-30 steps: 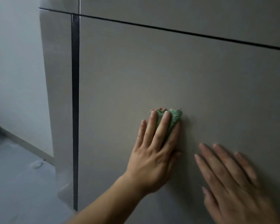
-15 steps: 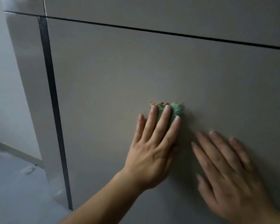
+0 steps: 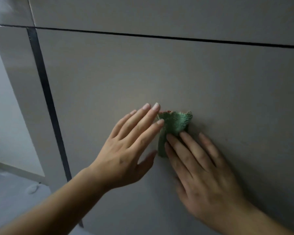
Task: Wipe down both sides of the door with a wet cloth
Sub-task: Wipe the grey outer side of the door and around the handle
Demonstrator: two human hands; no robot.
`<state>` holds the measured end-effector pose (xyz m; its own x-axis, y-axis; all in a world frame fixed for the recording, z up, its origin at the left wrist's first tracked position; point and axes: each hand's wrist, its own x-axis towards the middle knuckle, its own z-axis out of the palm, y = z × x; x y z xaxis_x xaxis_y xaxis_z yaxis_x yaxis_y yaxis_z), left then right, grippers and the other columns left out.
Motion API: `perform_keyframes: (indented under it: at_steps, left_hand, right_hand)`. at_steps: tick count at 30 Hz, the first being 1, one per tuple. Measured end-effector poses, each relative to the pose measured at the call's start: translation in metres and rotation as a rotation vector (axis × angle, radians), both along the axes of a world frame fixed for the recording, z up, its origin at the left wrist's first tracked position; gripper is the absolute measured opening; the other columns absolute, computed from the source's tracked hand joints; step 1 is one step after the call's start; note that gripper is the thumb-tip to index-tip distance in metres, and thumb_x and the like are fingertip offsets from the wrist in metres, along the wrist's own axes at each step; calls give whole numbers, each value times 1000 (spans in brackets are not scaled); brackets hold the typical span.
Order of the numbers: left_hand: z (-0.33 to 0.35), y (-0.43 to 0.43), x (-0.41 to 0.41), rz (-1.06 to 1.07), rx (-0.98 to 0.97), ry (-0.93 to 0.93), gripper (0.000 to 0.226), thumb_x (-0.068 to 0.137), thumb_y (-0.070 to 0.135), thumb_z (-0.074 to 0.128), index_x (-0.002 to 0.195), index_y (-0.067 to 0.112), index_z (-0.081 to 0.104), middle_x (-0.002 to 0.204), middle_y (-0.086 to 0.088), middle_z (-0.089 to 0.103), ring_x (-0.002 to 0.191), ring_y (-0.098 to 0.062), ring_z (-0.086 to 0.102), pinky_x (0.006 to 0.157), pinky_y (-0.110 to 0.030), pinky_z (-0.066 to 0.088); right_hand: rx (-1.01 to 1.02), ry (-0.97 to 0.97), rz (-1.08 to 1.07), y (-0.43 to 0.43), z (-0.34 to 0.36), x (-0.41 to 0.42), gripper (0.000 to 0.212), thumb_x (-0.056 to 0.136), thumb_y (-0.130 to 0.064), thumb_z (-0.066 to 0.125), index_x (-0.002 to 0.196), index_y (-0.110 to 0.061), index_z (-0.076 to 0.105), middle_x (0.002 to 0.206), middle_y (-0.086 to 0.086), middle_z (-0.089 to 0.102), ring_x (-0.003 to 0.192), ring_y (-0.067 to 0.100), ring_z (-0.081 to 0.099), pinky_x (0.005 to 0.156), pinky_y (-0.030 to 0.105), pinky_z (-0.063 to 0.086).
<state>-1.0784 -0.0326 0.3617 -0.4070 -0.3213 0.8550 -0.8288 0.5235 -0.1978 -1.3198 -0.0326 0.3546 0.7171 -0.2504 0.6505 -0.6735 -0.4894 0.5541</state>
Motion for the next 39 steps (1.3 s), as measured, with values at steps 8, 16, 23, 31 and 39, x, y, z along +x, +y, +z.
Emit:
perform_keyframes:
  at_steps: [8, 16, 23, 31, 39]
  left_hand:
    - [11, -14, 54, -15, 6, -52, 60, 92, 19, 59, 150, 8, 49, 170, -18, 23, 158, -36, 19, 127, -55, 17]
    - [34, -23, 85, -194, -32, -155, 53, 95, 17, 50, 145, 5, 57, 167, -13, 33, 156, -31, 30, 127, -47, 21]
    - [42, -21, 86, -185, -25, -163, 69, 88, 22, 57, 154, 2, 45, 168, -15, 27, 158, -35, 21, 128, -52, 18]
    - [46, -19, 91, -227, 18, -177, 75, 85, 22, 59, 154, 0, 42, 169, -15, 26, 158, -33, 22, 129, -50, 15]
    - [36, -24, 75, -242, 16, -147, 73, 86, 30, 52, 152, -1, 46, 170, -19, 20, 159, -36, 15, 129, -53, 9]
  right_hand:
    - [77, -493, -178, 1, -32, 91, 81, 94, -34, 56, 154, 8, 23, 167, 27, 12, 155, 46, 10, 125, 56, 17]
    - [-131, -738, -324, -24, 30, 110, 72, 107, -44, 29, 158, 5, 16, 166, 27, 11, 154, 47, 5, 126, 54, 10]
    - [-107, -699, -326, -24, 67, 126, 68, 104, -34, 33, 154, 11, 20, 164, 29, 12, 153, 51, 7, 125, 60, 12]
    - [-160, -1114, -445, -19, 102, 117, 74, 101, -34, 33, 152, 17, 16, 162, 37, 11, 153, 52, 8, 126, 55, 9]
    - [-200, -882, -442, -26, 64, 76, 73, 106, -41, 24, 154, 13, 15, 163, 34, 10, 153, 50, 9, 123, 63, 14]
